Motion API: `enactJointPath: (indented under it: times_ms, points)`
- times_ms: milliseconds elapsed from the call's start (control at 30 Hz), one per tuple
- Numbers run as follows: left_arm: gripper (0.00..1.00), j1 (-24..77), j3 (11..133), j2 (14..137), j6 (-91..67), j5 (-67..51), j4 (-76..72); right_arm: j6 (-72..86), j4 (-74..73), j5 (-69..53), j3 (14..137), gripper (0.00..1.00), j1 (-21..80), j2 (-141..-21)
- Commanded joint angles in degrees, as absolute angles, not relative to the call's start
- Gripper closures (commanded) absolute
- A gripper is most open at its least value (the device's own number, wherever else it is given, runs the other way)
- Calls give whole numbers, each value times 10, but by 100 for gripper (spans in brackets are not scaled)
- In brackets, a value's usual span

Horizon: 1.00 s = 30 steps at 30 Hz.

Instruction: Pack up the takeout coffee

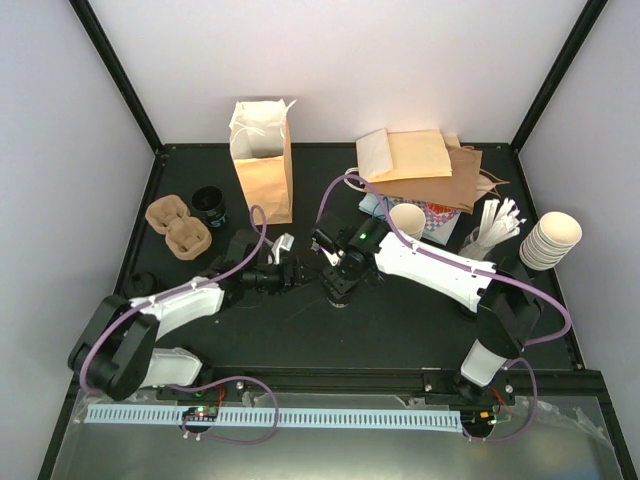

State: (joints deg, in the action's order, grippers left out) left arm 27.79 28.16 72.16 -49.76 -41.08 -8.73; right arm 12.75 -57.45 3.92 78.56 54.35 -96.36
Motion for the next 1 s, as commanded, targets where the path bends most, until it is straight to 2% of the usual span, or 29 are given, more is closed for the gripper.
enactJointPath:
  times_ms: [0, 233, 333, 400, 600, 967]
  points:
    - [24, 277, 316, 774, -500, -464, -129, 120, -564, 21, 757, 34, 546, -997]
    - [23, 293, 336, 817, -498, -481, -150, 121, -561, 21, 758, 33, 547, -993]
    - [23, 294, 337, 822, -493, -472, -142, 123, -558, 24, 758, 28, 547, -987]
    - [23, 295, 342, 827, -479, -462, -122, 127, -556, 28, 760, 21, 546, -978]
    - [24, 298, 370, 842, -438, -434, -47, 131, -555, 41, 776, 11, 547, -951]
    - [24, 301, 385, 811, -427, -422, -21, 154, -550, 61, 780, 7, 544, -888]
